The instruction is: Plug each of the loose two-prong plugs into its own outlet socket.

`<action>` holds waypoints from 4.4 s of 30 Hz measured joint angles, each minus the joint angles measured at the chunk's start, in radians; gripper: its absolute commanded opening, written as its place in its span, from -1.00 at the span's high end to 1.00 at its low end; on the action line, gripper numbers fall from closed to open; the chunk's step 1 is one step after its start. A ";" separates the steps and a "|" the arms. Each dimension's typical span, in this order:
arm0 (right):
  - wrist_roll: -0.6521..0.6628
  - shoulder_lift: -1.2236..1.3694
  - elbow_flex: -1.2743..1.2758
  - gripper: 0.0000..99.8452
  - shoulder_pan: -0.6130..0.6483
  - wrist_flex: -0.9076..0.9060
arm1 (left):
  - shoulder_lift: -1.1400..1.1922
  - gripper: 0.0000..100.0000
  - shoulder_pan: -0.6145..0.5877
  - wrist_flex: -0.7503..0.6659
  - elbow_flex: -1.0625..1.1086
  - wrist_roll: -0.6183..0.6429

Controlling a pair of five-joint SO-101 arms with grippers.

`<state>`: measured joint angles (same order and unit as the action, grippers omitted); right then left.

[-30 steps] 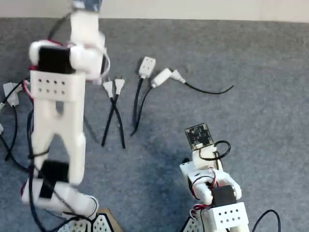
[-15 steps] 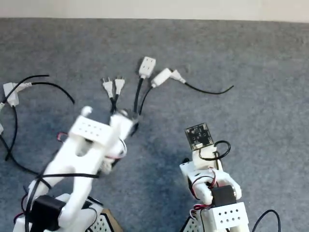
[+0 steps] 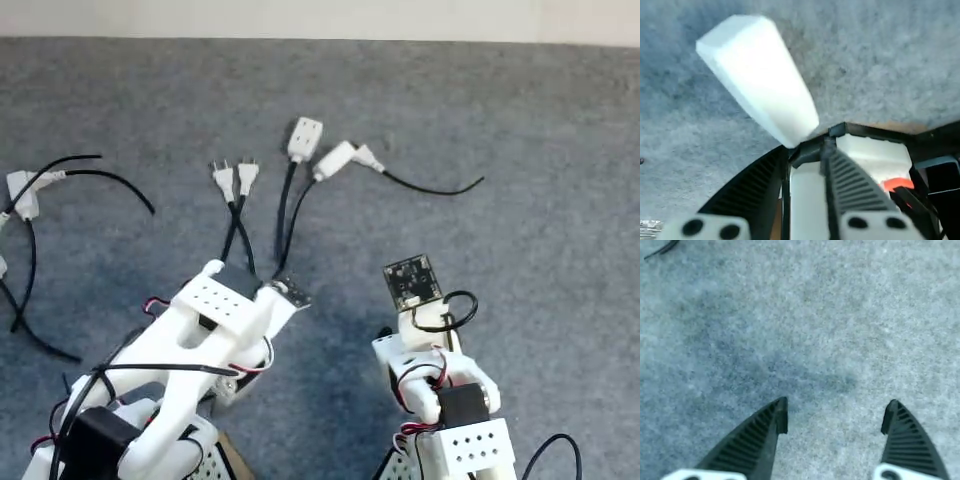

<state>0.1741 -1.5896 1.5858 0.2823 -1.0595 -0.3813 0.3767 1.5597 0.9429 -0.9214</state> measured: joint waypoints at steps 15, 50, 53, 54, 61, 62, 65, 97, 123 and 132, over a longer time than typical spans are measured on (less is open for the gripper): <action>0.000 0.000 0.000 0.41 0.000 0.000 | 0.000 0.70 -0.209 0.011 -0.362 0.021; 0.000 0.000 0.000 0.41 0.000 0.000 | 0.000 0.51 -0.121 0.048 -0.206 0.015; 0.000 0.000 0.000 0.41 0.000 0.000 | 0.000 0.51 -0.123 -0.078 -0.087 0.015; 0.000 0.000 0.000 0.41 0.000 0.000 | 0.000 0.51 -0.120 -0.127 -0.051 0.015; 0.000 0.000 0.000 0.41 0.000 0.000 | 0.000 0.51 -0.117 -0.318 0.063 0.015; 0.000 0.000 0.000 0.41 0.000 0.000 | 0.000 0.52 -0.117 -0.325 0.063 0.015; 0.000 0.000 0.000 0.41 0.000 0.000 | 0.000 0.72 -0.112 -0.331 0.061 0.015; 0.000 0.000 0.000 0.41 0.000 0.000 | 0.652 0.70 0.216 -0.110 -0.887 0.149; -0.012 0.000 -0.015 0.41 -0.160 0.000 | 0.661 0.68 0.144 -0.040 -0.905 0.160; -0.054 0.000 -0.054 0.41 -0.173 -0.015 | 0.661 0.39 0.140 -0.040 -0.905 0.161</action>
<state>0.1204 -1.5896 1.5321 0.1089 -1.0748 0.2800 0.5163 1.5198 0.0376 -0.7603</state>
